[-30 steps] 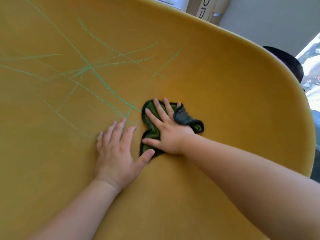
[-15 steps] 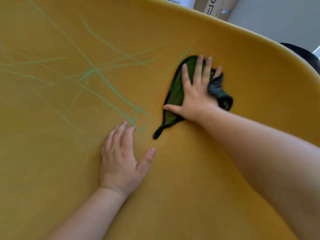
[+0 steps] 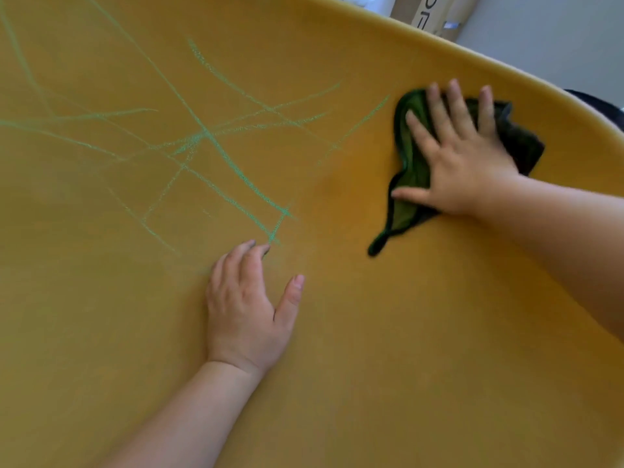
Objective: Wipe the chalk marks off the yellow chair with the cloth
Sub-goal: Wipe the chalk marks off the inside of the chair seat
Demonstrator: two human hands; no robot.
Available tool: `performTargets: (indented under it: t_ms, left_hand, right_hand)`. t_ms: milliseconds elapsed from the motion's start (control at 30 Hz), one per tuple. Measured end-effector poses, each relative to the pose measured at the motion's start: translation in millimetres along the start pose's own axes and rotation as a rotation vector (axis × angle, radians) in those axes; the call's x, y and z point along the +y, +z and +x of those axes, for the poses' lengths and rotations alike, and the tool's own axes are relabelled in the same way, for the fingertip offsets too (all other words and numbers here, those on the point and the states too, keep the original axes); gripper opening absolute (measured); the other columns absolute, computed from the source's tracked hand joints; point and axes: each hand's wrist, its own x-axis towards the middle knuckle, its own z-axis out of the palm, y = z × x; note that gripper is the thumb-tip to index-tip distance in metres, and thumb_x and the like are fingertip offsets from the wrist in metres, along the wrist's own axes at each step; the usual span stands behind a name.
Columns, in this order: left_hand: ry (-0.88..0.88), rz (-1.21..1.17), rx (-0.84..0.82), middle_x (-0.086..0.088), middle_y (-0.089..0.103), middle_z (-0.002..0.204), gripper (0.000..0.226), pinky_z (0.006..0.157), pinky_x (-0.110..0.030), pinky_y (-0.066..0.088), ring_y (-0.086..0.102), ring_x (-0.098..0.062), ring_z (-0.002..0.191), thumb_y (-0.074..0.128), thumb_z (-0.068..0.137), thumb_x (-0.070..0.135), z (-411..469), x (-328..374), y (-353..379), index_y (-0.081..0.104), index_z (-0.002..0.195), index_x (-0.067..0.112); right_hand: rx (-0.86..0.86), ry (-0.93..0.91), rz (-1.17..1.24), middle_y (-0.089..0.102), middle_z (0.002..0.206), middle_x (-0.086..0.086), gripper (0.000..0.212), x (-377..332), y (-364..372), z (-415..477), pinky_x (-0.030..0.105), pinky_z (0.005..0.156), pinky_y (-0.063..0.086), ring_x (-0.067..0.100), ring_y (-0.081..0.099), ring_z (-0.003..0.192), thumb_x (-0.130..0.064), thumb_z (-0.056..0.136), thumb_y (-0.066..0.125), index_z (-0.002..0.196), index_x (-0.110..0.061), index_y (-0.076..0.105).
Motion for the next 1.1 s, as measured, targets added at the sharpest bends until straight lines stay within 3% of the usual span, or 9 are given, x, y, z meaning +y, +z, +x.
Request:
performTargets:
  t_ms: [133,267,467,533,600,733,867,967,1100]
  left_hand:
    - [0.018,0.008,-0.008,-0.016,0.055,0.131,0.066,0.105,-0.046,0.036,0.049,-0.037,0.121,0.037,0.094,0.058,0.6,-0.4,-0.8,0.055,0.125,0.003]
    - [0.037,0.015,-0.023,-0.015,0.054,0.132,0.068,0.105,-0.047,0.036,0.048,-0.037,0.121,0.032,0.095,0.059,0.8,0.8,-0.9,0.055,0.125,0.003]
    - [0.099,0.065,-0.094,-0.018,0.054,0.131,0.071,0.103,-0.051,0.038,0.049,-0.039,0.121,0.028,0.095,0.059,2.7,6.2,-4.7,0.056,0.125,0.001]
    - [0.102,0.075,-0.130,-0.017,0.055,0.129,0.069,0.101,-0.050,0.040,0.050,-0.038,0.118,0.029,0.096,0.058,0.0,10.9,-11.7,0.057,0.125,0.002]
    - [0.115,0.116,-0.168,-0.015,0.056,0.127,0.066,0.100,-0.048,0.041,0.051,-0.037,0.116,0.030,0.096,0.056,-8.7,12.1,-23.6,0.058,0.125,0.005]
    - [0.202,0.485,-0.448,-0.016,0.050,0.142,0.075,0.109,-0.052,0.029,0.043,-0.039,0.131,0.029,0.091,0.065,-30.6,-9.8,-63.1,0.050,0.139,0.012]
    - [0.238,0.894,-0.741,-0.011,0.005,0.165,0.088,0.118,-0.058,-0.003,0.001,-0.035,0.150,0.013,0.087,0.075,-21.6,-44.6,-133.7,0.005,0.157,0.023]
    - [0.149,1.115,-0.808,-0.010,-0.013,0.164,0.093,0.117,-0.060,-0.004,-0.009,-0.034,0.150,0.008,0.084,0.077,-8.7,-57.9,-187.9,-0.010,0.156,0.021]
    - [0.078,1.278,-0.914,-0.007,-0.016,0.163,0.097,0.118,-0.057,0.002,-0.008,-0.032,0.150,0.019,0.083,0.082,-12.7,-66.0,-248.4,-0.012,0.155,0.024]
  right_hand:
    - [0.074,0.150,0.179,-0.016,0.169,0.020,0.123,-36.4,-0.2,17.8,0.060,0.125,-0.003,0.038,-0.017,0.156,-0.097,0.078,0.008,0.163,-0.008,-0.004]
    - [0.027,0.053,0.606,-0.024,0.167,0.019,0.123,-126.1,1.8,-0.9,0.059,0.122,-0.014,0.038,-0.025,0.153,-0.091,0.081,0.032,0.162,-0.008,-0.009]
    - [-0.222,-0.211,0.774,-0.038,0.163,0.006,0.103,-191.1,-26.1,-56.5,0.052,0.123,-0.019,0.025,-0.041,0.148,-0.082,0.088,0.015,0.161,-0.016,-0.018]
    - [-0.291,-0.356,0.792,-0.038,0.163,0.002,0.095,-192.5,-33.5,-89.0,0.052,0.124,-0.016,0.022,-0.041,0.147,-0.076,0.090,0.010,0.161,-0.020,-0.019]
    - [-0.351,-0.396,0.747,-0.038,0.163,-0.004,0.099,-173.2,-29.3,-115.4,0.051,0.124,-0.015,0.021,-0.043,0.146,-0.085,0.087,0.011,0.160,-0.026,-0.020]
    - [-0.437,-0.174,0.531,-0.037,0.163,0.000,0.122,-116.3,-13.9,-110.9,0.055,0.124,-0.015,0.027,-0.040,0.147,-0.103,0.069,0.003,0.160,-0.025,-0.022]
    - [-0.403,-0.036,0.523,-0.033,0.165,0.008,0.125,-135.8,-16.6,-89.4,0.061,0.122,-0.014,0.034,-0.032,0.151,-0.101,0.068,-0.008,0.160,-0.018,-0.020]
    - [-0.413,0.002,0.639,-0.036,0.163,0.013,0.128,-172.9,-25.6,-81.7,0.065,0.119,-0.015,0.037,-0.037,0.148,-0.102,0.067,-0.005,0.159,-0.014,-0.022]
    - [-0.405,-0.004,0.804,-0.040,0.161,0.011,0.129,-214.4,-50.8,-71.2,0.065,0.119,-0.015,0.036,-0.040,0.147,-0.103,0.066,-0.002,0.158,-0.015,-0.026]
